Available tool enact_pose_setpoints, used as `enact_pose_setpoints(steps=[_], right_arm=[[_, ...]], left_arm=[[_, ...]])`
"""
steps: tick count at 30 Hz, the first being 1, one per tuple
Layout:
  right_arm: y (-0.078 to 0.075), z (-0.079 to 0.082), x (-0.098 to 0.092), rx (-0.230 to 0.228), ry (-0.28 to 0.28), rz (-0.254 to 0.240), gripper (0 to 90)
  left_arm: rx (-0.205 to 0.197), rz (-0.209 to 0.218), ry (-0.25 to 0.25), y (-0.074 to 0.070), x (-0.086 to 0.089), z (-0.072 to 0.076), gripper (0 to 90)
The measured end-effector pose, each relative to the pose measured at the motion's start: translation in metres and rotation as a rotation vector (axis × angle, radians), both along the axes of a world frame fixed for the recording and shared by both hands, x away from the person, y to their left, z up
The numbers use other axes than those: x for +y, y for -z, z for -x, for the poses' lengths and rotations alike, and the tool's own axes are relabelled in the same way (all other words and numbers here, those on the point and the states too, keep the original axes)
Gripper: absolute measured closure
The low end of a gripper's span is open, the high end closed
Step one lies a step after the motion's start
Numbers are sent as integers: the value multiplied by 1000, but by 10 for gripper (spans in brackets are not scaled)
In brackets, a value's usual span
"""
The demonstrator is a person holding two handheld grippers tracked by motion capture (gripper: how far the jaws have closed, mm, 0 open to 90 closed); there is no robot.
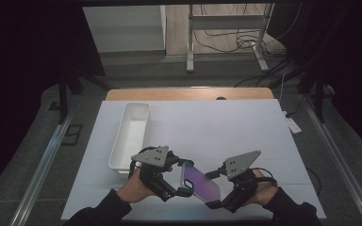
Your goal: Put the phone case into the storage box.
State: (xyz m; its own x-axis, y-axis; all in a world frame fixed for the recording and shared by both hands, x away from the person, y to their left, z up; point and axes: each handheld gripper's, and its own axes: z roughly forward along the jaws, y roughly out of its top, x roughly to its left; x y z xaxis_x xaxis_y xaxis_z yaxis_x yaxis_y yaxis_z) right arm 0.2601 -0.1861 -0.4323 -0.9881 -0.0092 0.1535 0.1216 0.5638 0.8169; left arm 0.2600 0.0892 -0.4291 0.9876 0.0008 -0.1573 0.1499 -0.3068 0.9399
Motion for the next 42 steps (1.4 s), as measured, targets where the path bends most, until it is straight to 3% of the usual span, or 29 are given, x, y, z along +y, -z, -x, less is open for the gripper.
enact_pose_setpoints(steps=[4,7,10,16,24,28,42], right_arm=[[2,1,3,-19,4,13,158],[4,0,4,-9,15,21,74],[6,-1,3,-21,42,30,47],[9,-4,-1,-42,86,59,45],[12,-4,-4,-71,128,139,33],[13,-4,-6,-79,146,153,29],[18,-1,-27,-120,305,267,24]], left_arm=[[-15,-23,-7,-1,-1,2,166],[-20,-44,-26,-1,-1,2,169],[-10,-52,-45,0,1,1,169],[-8,-58,-82,1,4,-2,169],[9,-113,-152,3,6,-7,169],[22,-131,-180,5,8,-9,169],[7,-204,-281,5,11,-14,169]])
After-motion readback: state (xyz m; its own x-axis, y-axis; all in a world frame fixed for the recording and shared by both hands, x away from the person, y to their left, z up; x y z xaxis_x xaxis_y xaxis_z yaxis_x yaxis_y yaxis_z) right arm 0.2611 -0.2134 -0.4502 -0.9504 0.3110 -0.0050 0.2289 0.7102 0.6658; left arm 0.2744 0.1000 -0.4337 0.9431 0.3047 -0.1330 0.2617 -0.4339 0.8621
